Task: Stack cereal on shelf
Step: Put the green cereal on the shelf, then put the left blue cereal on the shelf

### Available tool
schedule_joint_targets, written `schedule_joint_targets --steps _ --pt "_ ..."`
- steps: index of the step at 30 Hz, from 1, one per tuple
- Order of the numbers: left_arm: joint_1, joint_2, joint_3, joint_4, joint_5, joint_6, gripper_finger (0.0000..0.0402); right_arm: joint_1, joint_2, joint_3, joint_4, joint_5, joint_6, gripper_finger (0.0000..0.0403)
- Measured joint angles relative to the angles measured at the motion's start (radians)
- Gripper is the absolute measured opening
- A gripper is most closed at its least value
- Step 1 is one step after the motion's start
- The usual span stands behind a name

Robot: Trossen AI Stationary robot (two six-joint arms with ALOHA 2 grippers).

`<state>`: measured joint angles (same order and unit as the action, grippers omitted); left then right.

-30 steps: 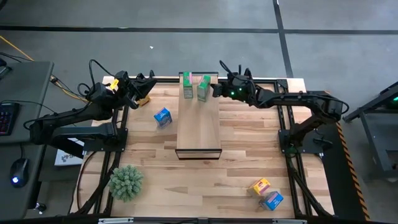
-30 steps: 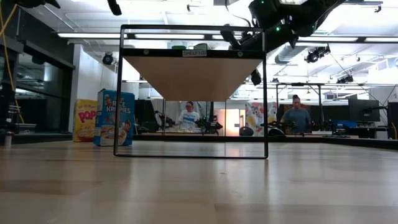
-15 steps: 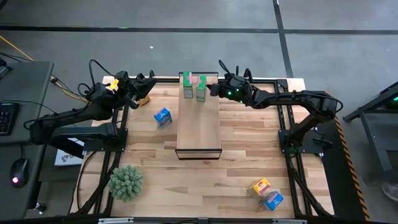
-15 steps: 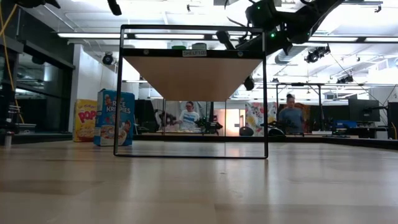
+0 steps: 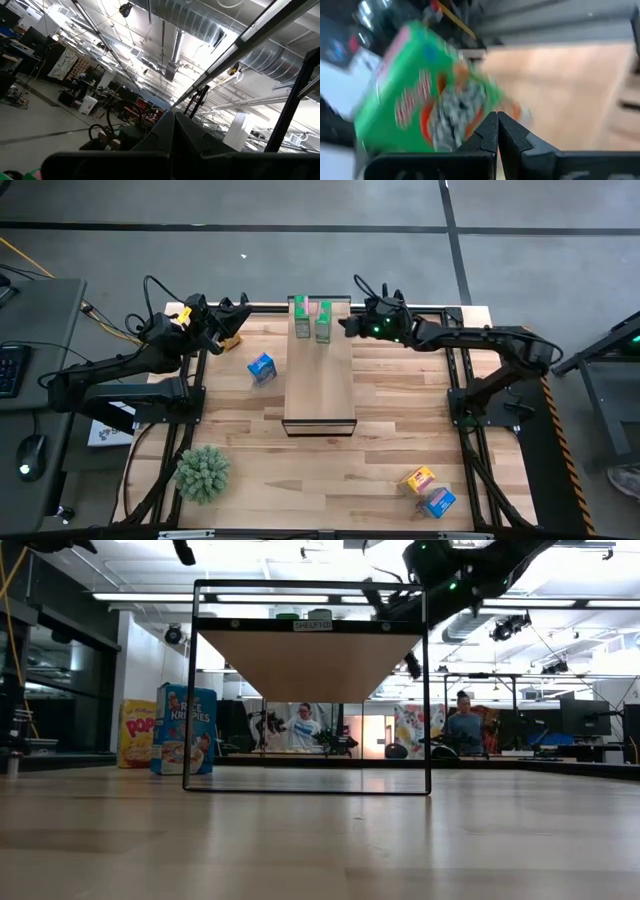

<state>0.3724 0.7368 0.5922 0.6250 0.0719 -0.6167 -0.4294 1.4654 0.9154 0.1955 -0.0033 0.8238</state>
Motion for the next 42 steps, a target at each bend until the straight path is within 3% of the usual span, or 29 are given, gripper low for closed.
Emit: schedule_joint_targets --steps 4,8,17,33,37,42 --pt "0.000 0.000 0.000 0.000 -0.005 0.006 0.0005 0.047 -0.061 0.032 -0.159 -0.112 -0.087 0.0000" --pt "0.000 0.001 0.000 0.000 -0.020 0.035 0.0005 0.116 -0.031 0.135 -0.290 -0.163 -0.224 0.0000" --pt "0.000 0.001 0.000 0.000 -0.036 0.035 0.0005 0.127 0.093 0.319 -0.453 -0.013 -0.396 0.0000" --pt "0.000 0.001 0.000 0.000 -0.036 0.036 0.0005 0.093 0.114 0.351 -0.463 -0.033 -0.450 0.0000" --pt "0.000 0.001 0.000 0.000 -0.008 0.022 0.0005 0.093 0.084 0.354 -0.519 -0.083 -0.463 0.0000" --pt "0.021 -0.037 0.000 -0.005 0.078 0.060 0.0005 0.094 -0.032 0.414 -0.732 -0.043 -0.533 0.0000"
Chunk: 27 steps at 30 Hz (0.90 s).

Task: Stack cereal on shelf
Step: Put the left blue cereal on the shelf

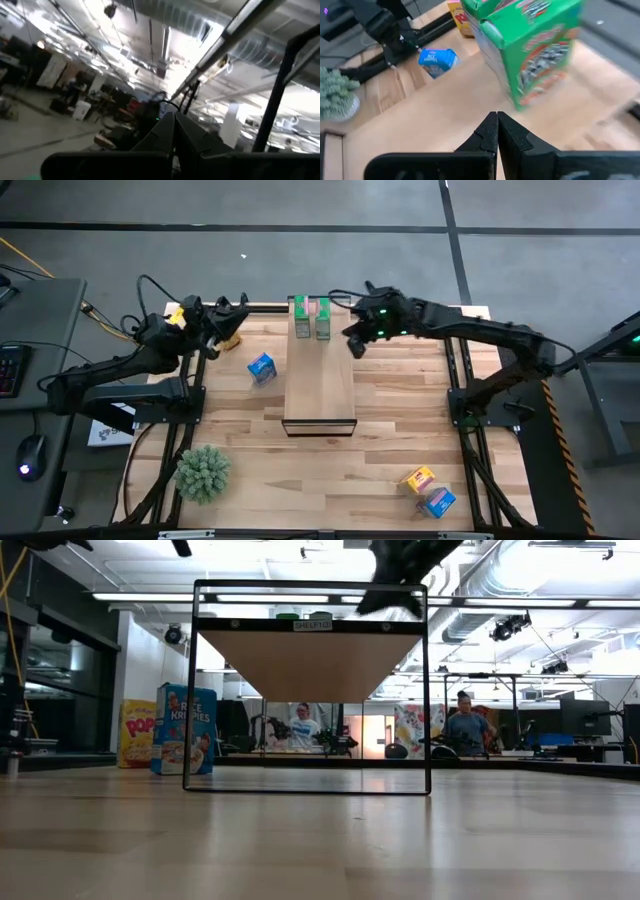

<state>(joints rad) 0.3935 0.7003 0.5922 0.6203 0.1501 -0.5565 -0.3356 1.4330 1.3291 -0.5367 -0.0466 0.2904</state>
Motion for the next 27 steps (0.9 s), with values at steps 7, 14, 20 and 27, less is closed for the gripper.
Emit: schedule_joint_targets --steps 7,14,20,27 --pt "0.011 0.004 0.157 -0.547 0.007 0.042 0.0056 0.004 -0.185 0.012 -0.156 0.126 0.027 0.0000" --pt "-0.043 0.131 0.397 -1.194 0.025 0.140 0.0190 0.004 -0.278 0.012 -0.264 0.246 0.052 0.0000" --pt "-0.054 0.201 0.425 -1.508 -0.001 0.144 0.0279 0.004 -0.279 0.012 -0.269 0.254 0.050 0.0000" --pt "-0.030 0.339 0.419 -1.584 -0.141 0.048 0.0300 0.004 -0.250 0.012 -0.271 0.254 0.050 0.0000"
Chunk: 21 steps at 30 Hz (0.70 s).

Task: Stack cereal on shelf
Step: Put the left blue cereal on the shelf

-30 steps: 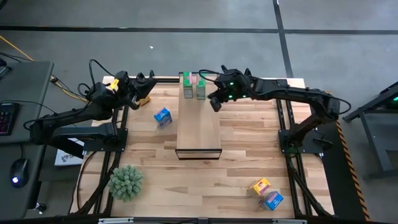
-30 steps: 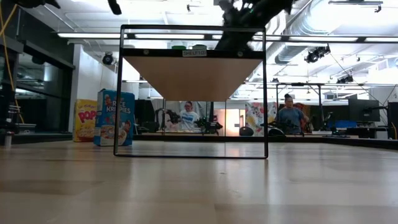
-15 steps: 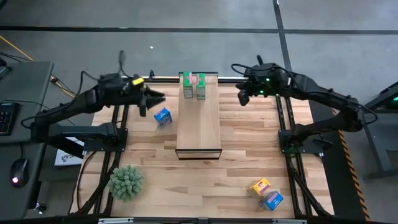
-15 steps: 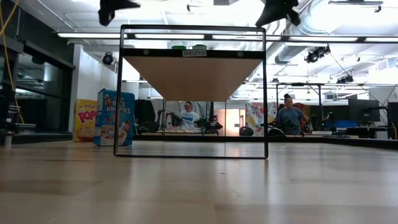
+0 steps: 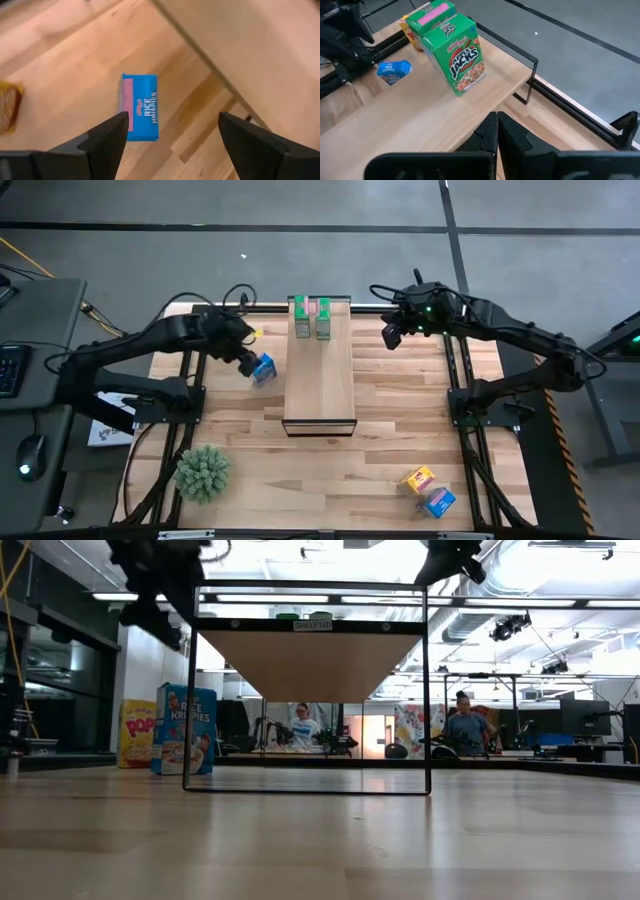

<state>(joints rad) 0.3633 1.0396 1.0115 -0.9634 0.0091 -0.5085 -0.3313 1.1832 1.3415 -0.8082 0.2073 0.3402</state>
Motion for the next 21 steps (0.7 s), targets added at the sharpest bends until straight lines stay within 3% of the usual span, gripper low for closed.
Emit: schedule_joint_targets --steps 5,12,16,21 --pt "0.003 0.127 0.000 -0.020 -0.014 -0.022 0.0299 0.000 0.009 0.000 -0.007 0.000 0.000 0.0000" --pt "0.003 0.238 0.000 -0.020 -0.151 -0.016 0.0299 0.000 0.009 0.000 -0.011 0.000 0.001 0.0000" --pt "0.003 0.263 0.000 -0.007 -0.095 0.014 0.0299 0.000 0.009 0.000 -0.012 0.000 0.000 0.0000" --pt "0.002 0.312 0.000 -0.004 -0.100 0.030 0.0299 0.000 0.009 0.000 -0.011 0.000 0.000 0.0000"
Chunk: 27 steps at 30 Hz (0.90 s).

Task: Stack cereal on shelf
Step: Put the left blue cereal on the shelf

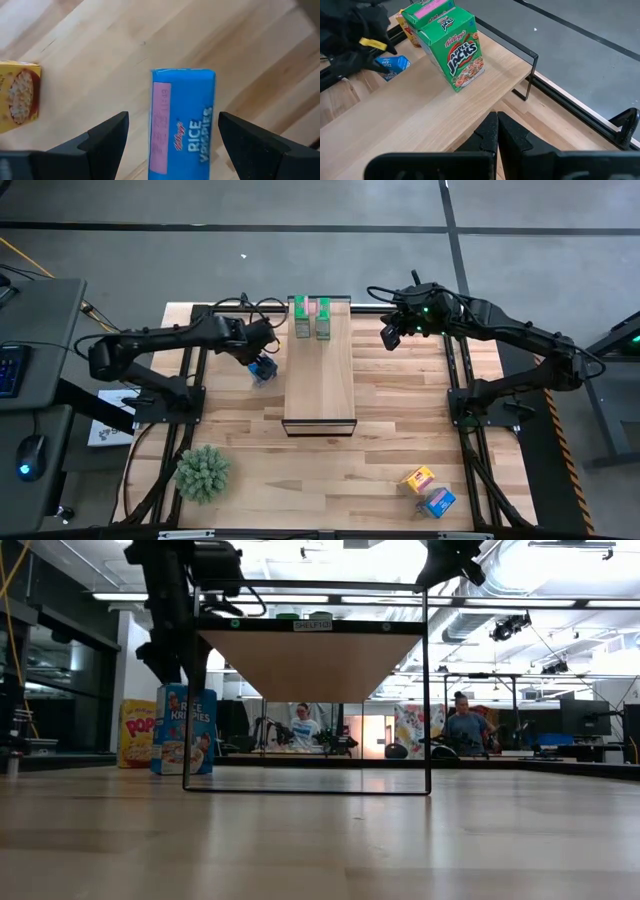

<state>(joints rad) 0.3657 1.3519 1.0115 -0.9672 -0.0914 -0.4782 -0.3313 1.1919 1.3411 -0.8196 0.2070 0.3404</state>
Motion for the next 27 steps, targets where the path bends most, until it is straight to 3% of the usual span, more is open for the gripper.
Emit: schedule_joint_targets --steps 12,22,27 --pt "0.000 0.082 0.000 -0.005 -0.005 -0.006 0.0285 0.000 0.000 0.000 0.000 0.000 0.000 0.0000" --pt "0.000 0.077 0.002 -0.024 0.015 -0.001 0.0158 0.000 0.000 0.000 0.000 0.026 -0.001 0.0000" --pt "0.005 0.018 0.088 -0.219 0.038 0.051 0.0113 0.000 0.000 0.000 0.000 0.026 -0.001 0.0000"
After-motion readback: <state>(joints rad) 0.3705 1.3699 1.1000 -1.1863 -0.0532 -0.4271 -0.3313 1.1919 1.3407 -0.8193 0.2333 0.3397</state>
